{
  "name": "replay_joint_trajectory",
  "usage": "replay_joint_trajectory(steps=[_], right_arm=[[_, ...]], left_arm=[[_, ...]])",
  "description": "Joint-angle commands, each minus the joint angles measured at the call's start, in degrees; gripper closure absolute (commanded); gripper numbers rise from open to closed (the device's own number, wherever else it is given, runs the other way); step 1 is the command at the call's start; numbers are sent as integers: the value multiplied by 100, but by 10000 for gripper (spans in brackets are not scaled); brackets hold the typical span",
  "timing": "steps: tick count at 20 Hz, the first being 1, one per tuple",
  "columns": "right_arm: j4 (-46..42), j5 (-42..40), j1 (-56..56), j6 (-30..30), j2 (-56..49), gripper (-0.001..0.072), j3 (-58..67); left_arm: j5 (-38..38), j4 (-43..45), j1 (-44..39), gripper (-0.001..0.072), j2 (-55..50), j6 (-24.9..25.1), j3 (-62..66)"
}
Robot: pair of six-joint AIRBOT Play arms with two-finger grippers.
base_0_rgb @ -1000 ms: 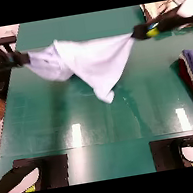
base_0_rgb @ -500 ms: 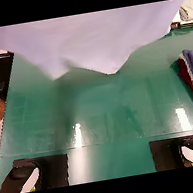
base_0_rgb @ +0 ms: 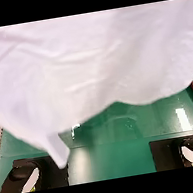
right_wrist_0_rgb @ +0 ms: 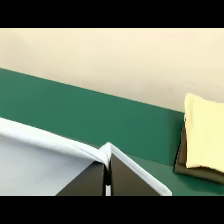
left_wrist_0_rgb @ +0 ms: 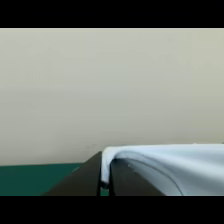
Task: Fold the shirts.
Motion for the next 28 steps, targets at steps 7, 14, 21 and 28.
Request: replay_joint_trajectory(steps=[7,14,21,28], right_arm=[[-15,1095,26,151,-3224,695,-125],[262,116,26,37,-5056,693,149],[1408,422,-181,11,-5484,304,734],[2933,1060,-883,-901,-3845,305,-1709]], left_arm=[[-1357,127,7,674,-2605,407,-1836],[1088,11,7,674,-5012,748,-2411],[402,31,109,210,-5104,1064,-1716],[-1593,-833,1263,211,-4070,1504,-3010]])
